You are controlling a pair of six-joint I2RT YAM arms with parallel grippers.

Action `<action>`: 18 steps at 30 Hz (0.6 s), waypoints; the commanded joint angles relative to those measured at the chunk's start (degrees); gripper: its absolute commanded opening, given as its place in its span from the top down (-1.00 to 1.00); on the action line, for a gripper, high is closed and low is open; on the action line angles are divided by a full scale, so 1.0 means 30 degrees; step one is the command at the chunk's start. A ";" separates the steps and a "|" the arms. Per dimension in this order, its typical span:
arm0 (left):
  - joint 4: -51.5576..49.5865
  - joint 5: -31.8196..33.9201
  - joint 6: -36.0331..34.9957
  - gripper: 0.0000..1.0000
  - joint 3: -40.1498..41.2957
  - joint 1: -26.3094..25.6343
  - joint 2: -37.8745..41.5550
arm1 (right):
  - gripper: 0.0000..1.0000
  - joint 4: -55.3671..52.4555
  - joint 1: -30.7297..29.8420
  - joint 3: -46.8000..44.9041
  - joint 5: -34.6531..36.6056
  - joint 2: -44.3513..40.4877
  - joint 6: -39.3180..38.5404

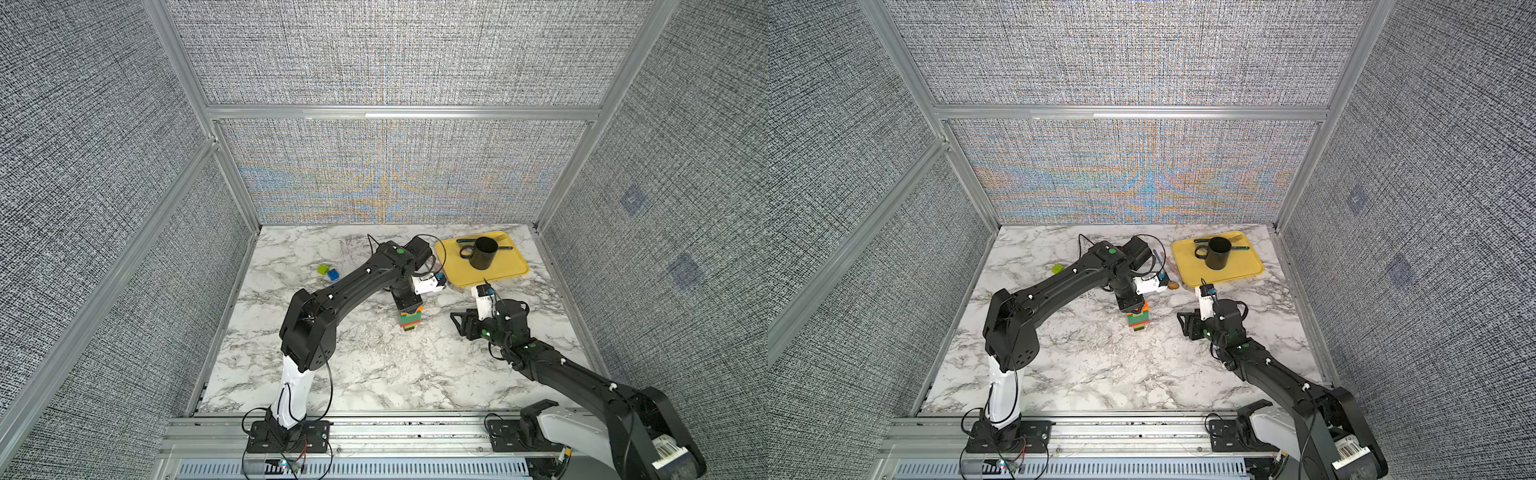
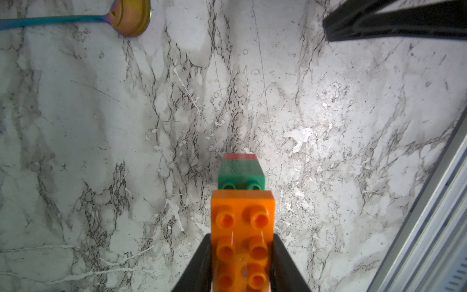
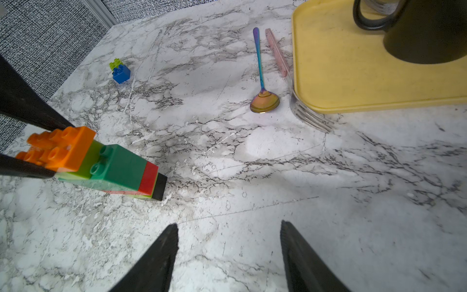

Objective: Assemble a carrot with lego
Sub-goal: Assemble the lego brick with the lego brick.

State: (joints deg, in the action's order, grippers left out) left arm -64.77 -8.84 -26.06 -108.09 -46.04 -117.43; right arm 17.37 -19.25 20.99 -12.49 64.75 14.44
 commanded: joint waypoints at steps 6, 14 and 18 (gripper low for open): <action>-0.0352 -0.0130 0.0163 -0.31 -0.0149 -0.0004 0.0558 | -0.32 0.0408 -0.0007 0.0021 -0.0066 0.0215 -0.0036; 0.2336 0.0202 0.1077 -0.34 0.1929 0.0628 0.3446 | -0.32 0.0142 -0.0029 0.0103 0.0032 -0.0153 -0.0058; 0.6315 0.1149 0.3715 -0.34 0.5403 0.2006 0.6179 | -0.32 0.0071 -0.0192 0.0091 0.0263 -0.0881 -0.0121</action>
State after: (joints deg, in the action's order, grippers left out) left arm -55.24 -8.16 -21.43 -96.31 -42.04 -102.06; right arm 17.06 -19.53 20.99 -12.43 63.16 14.44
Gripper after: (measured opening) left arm 0.671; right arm 0.658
